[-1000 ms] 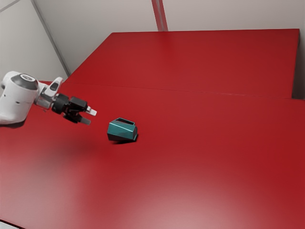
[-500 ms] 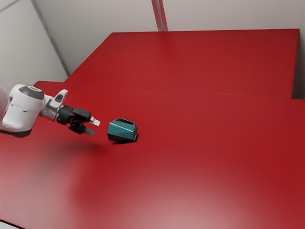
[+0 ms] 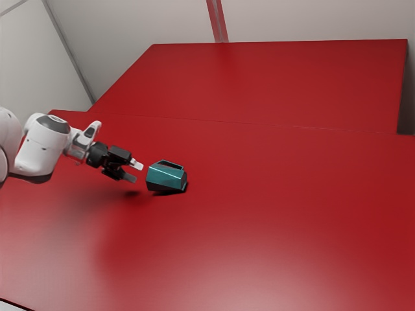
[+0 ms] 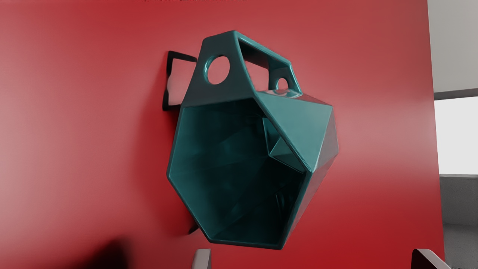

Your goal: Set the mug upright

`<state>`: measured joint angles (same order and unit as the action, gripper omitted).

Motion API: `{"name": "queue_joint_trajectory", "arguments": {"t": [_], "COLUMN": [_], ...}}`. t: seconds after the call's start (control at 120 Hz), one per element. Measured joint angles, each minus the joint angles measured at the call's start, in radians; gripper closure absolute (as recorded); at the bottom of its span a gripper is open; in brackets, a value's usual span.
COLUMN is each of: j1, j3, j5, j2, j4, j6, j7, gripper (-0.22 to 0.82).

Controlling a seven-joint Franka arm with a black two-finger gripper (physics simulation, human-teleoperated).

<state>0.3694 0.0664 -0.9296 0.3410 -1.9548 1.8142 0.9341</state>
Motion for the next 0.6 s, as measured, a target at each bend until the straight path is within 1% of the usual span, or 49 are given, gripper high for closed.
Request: {"name": "queue_joint_trajectory", "arguments": {"t": [0.233,0.6], "j1": [-0.020,-0.047], "j3": [-0.002,-0.005], "j5": [0.000,-0.013], "j2": [0.033,0.053], "j4": [0.034,0.042], "j6": [-0.001,-0.001], "j7": [0.000,-0.001], "gripper": [0.02,0.02]}}
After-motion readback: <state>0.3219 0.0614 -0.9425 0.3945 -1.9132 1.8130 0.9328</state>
